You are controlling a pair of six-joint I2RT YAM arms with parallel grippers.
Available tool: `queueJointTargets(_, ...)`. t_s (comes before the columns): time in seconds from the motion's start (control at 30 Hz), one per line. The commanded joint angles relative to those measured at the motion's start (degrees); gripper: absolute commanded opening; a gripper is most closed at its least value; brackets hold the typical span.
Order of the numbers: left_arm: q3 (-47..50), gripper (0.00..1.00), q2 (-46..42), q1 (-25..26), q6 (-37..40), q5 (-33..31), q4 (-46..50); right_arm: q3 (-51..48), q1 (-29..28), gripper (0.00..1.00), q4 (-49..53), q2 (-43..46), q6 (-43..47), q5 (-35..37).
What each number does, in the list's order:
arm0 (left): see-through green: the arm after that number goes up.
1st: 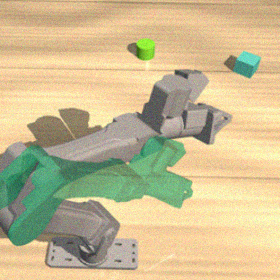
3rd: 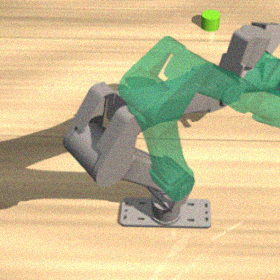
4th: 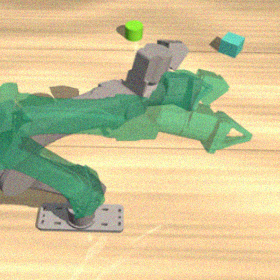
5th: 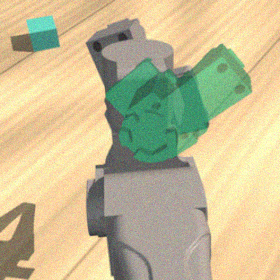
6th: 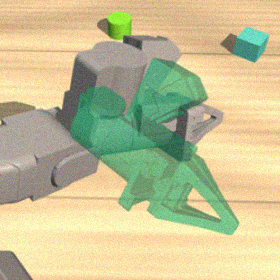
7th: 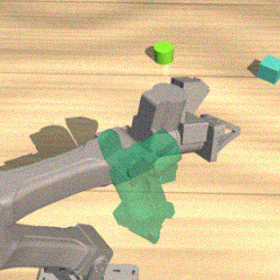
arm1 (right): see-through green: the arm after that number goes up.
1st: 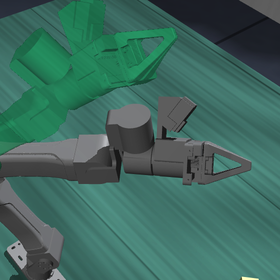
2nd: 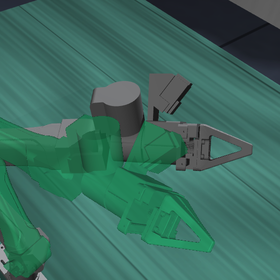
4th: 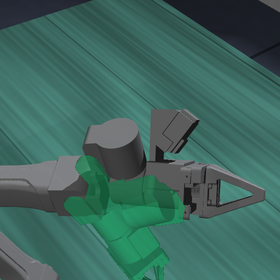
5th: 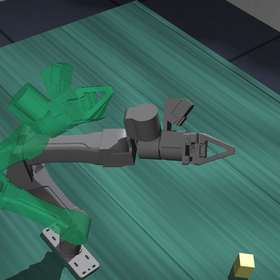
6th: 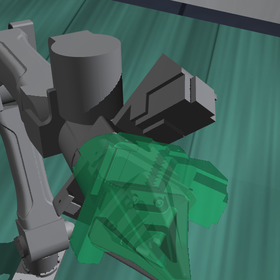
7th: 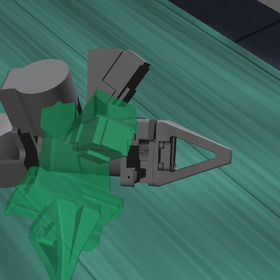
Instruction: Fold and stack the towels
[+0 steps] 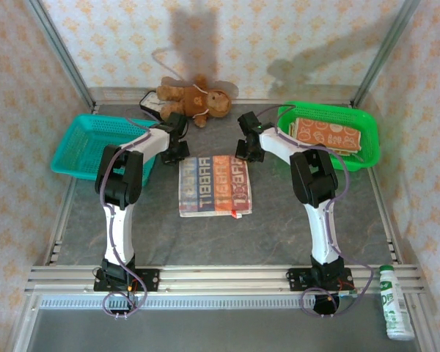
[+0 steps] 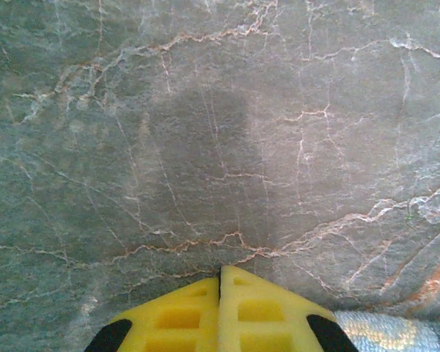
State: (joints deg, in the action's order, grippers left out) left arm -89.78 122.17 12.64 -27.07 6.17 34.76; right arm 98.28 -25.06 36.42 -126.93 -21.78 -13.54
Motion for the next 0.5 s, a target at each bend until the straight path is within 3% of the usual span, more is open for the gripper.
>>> queueJointTargets(0.0,0.86,0.0,-2.75,0.58,-0.38,0.72,1.16,1.82,-0.08,0.0,1.58,2.02,0.5,1.48)
queueJointTargets(0.47,6.29,0.0,-14.72,0.6,0.18,0.51,-0.34,-5.6,-0.07,0.0,-2.15,13.42,1.88,1.91)
